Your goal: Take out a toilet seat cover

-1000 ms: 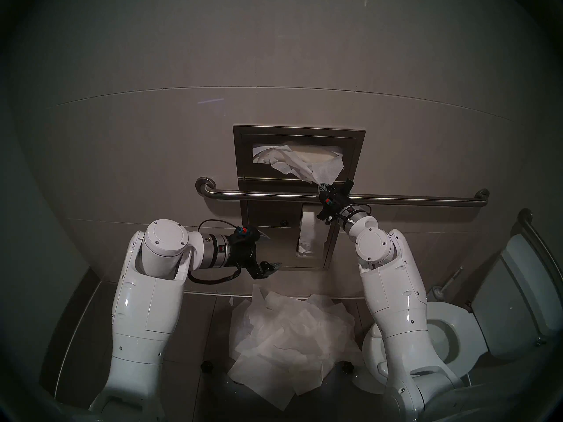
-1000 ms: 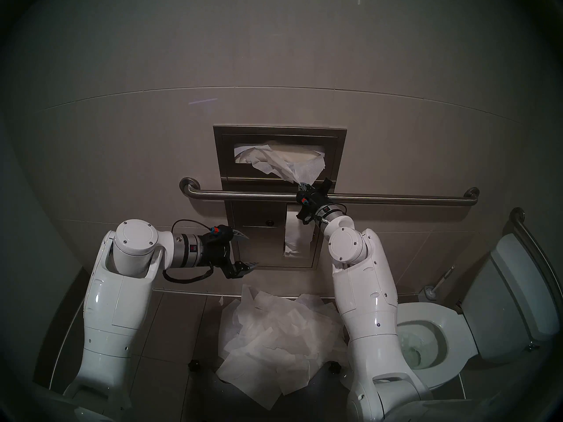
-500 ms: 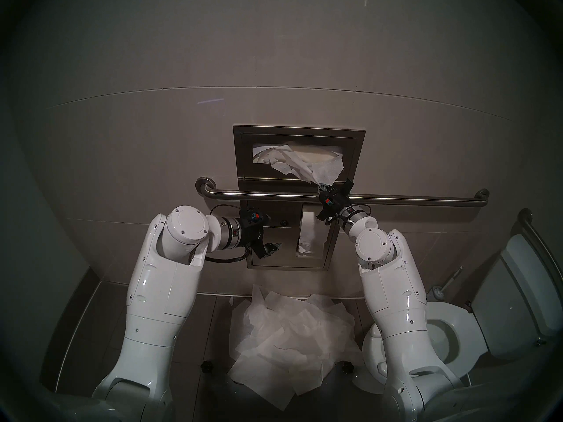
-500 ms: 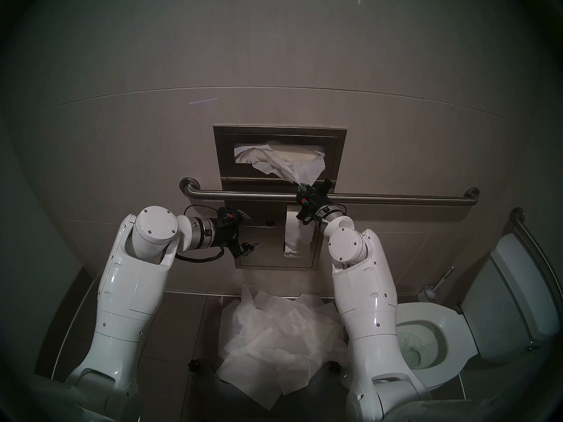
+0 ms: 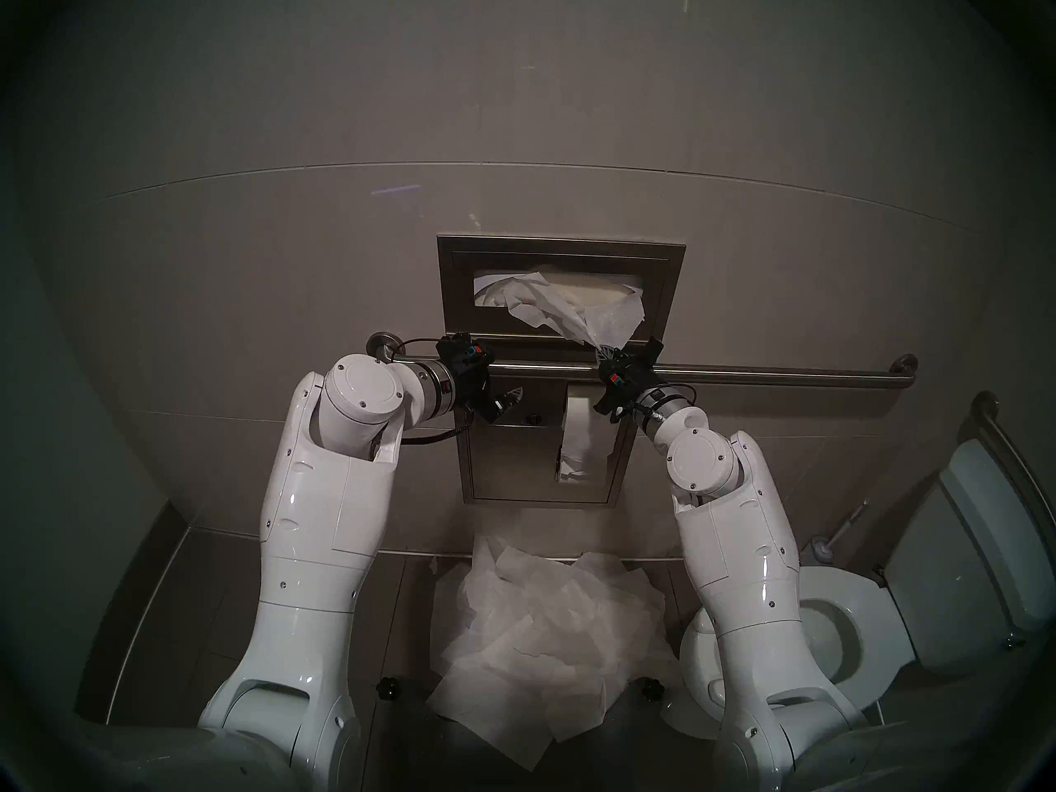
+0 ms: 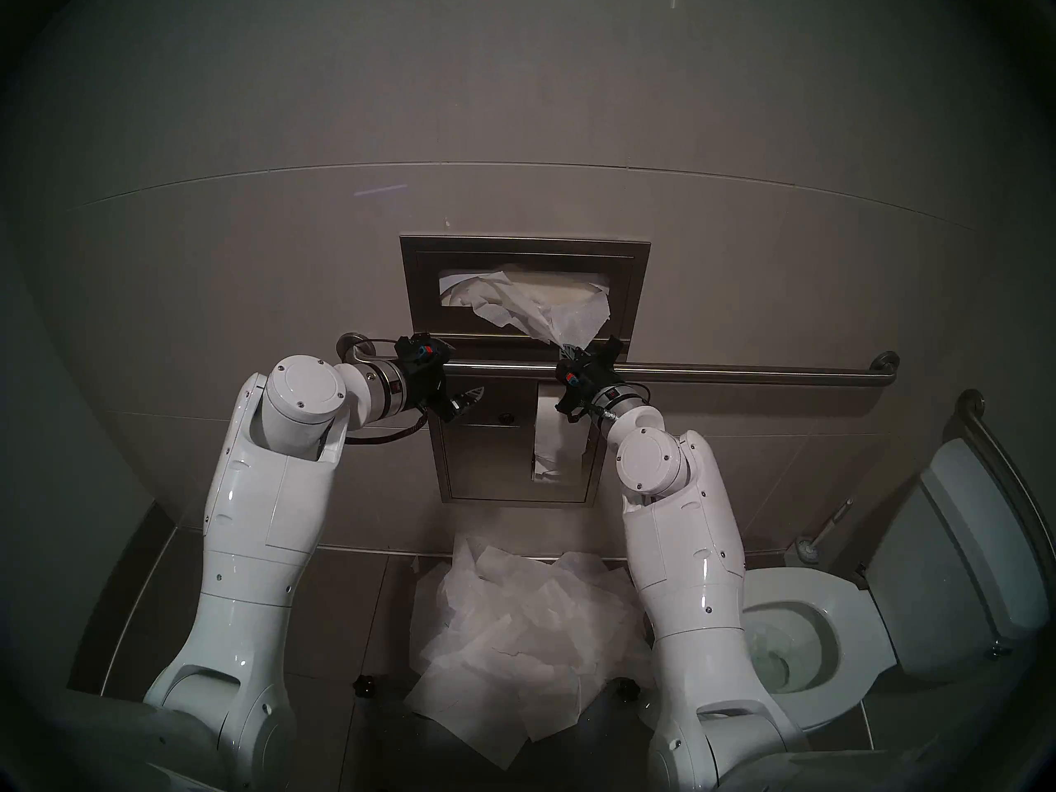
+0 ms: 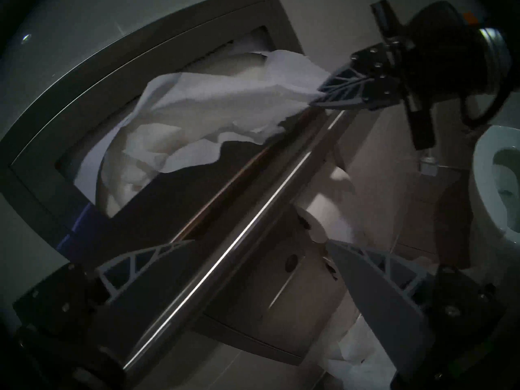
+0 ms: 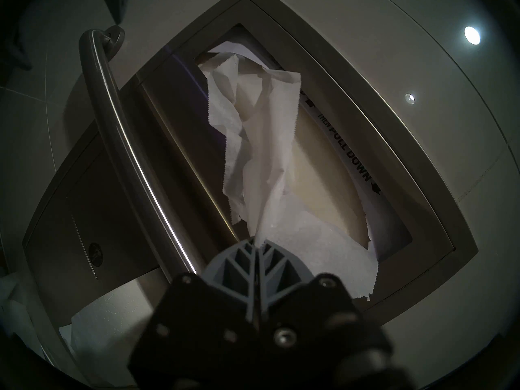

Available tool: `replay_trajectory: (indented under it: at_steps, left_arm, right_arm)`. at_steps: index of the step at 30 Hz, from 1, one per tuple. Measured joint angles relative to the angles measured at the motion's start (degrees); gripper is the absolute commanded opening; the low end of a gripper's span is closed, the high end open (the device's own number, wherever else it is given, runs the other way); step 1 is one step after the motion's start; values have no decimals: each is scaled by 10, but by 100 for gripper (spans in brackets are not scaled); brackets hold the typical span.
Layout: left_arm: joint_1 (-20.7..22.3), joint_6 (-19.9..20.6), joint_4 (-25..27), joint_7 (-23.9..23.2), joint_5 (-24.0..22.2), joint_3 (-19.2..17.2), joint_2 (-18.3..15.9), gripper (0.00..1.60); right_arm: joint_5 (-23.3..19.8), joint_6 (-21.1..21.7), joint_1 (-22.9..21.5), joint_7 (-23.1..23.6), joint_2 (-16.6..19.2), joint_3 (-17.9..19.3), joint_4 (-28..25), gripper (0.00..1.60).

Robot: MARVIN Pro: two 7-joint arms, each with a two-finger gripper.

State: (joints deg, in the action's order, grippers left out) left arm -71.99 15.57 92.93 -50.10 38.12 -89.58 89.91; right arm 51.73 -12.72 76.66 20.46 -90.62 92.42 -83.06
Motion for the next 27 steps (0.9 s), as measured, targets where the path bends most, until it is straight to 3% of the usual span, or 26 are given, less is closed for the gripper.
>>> replay_trajectory:
  at_steps: [14,20,27]
  left_arm:
    - [49,-15,-36,38,9,2,11,160]
    - [72,-35,-52,47,41,25,1,160]
    - [99,-82,-113,58,108,70,-27,160]
  right_arm:
    - [1,-1,0,1,-1,1,0,0]
    - [3,-2,0,1,-1,1,0,0]
    - [7,-3,0,2,-2,2,-1,0]
